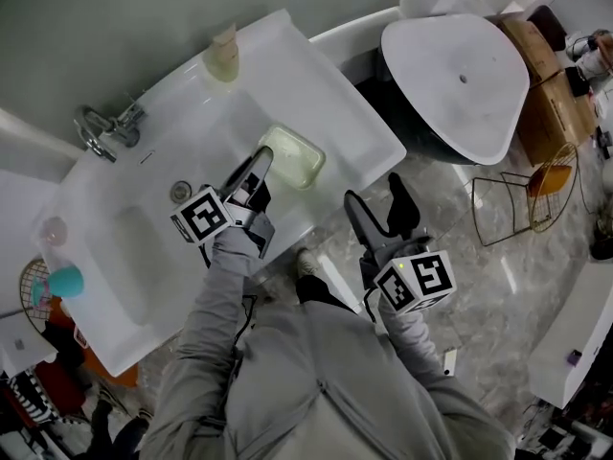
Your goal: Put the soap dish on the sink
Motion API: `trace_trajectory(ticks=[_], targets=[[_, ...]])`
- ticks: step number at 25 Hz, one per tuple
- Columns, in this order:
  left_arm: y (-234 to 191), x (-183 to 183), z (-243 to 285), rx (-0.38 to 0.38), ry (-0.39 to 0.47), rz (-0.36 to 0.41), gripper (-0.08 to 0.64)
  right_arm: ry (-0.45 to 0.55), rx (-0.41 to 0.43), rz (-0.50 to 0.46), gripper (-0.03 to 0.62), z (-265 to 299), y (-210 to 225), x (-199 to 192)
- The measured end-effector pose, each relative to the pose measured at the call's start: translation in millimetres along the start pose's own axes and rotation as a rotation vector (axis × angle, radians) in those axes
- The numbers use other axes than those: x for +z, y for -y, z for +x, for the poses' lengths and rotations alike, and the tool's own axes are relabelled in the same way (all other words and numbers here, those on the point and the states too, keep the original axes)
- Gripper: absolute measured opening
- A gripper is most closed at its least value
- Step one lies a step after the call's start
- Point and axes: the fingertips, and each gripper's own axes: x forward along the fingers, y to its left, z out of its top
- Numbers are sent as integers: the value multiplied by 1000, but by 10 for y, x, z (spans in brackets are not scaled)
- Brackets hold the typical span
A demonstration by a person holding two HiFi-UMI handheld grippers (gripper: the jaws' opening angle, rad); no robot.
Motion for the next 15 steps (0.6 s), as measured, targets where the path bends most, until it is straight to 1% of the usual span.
trace_trajectory(ticks=[10, 15], targets=[[-458, -143, 496, 64, -55, -26, 117, -33, -36, 14, 354, 143, 362, -54], [-580, -209, 679, 89, -80, -16, 115, -47, -53, 26, 354, 157, 514, -99]])
